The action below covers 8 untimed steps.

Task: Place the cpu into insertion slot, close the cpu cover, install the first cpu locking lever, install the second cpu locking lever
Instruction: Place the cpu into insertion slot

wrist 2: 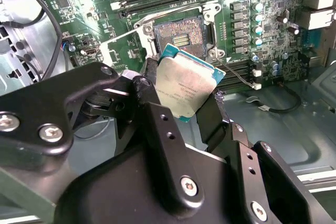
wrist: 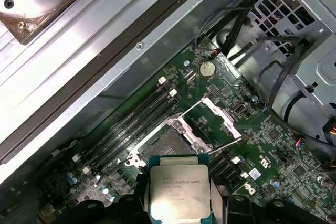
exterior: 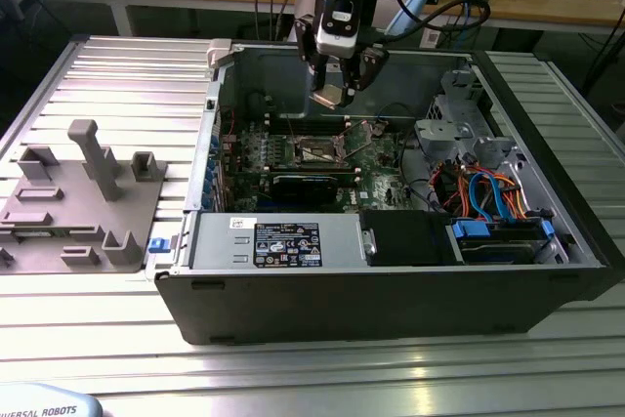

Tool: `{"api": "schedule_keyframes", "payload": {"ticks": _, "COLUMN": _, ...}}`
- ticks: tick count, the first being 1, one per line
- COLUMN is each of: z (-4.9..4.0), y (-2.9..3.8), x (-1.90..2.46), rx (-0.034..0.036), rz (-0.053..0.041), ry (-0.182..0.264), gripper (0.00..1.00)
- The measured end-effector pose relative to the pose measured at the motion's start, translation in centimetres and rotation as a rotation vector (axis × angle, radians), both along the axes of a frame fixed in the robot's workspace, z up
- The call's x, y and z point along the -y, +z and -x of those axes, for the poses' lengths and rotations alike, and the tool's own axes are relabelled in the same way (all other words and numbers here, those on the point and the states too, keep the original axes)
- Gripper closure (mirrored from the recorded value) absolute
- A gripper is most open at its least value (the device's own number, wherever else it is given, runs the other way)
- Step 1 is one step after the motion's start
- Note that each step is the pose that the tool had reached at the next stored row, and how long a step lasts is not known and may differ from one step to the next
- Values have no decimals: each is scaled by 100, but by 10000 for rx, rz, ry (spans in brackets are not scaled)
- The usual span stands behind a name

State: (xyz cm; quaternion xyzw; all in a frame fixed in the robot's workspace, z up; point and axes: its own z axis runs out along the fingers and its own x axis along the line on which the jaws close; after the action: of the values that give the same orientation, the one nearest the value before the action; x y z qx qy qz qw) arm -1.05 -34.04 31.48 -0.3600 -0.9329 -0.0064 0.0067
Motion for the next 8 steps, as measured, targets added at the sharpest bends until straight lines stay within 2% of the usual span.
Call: {"api": "schedule_keyframes", "payload": {"ticks": 8, "z": 0, "y": -4, "x": 0, "rx": 0, "rz": 0, "ry": -291, "gripper": 45}}
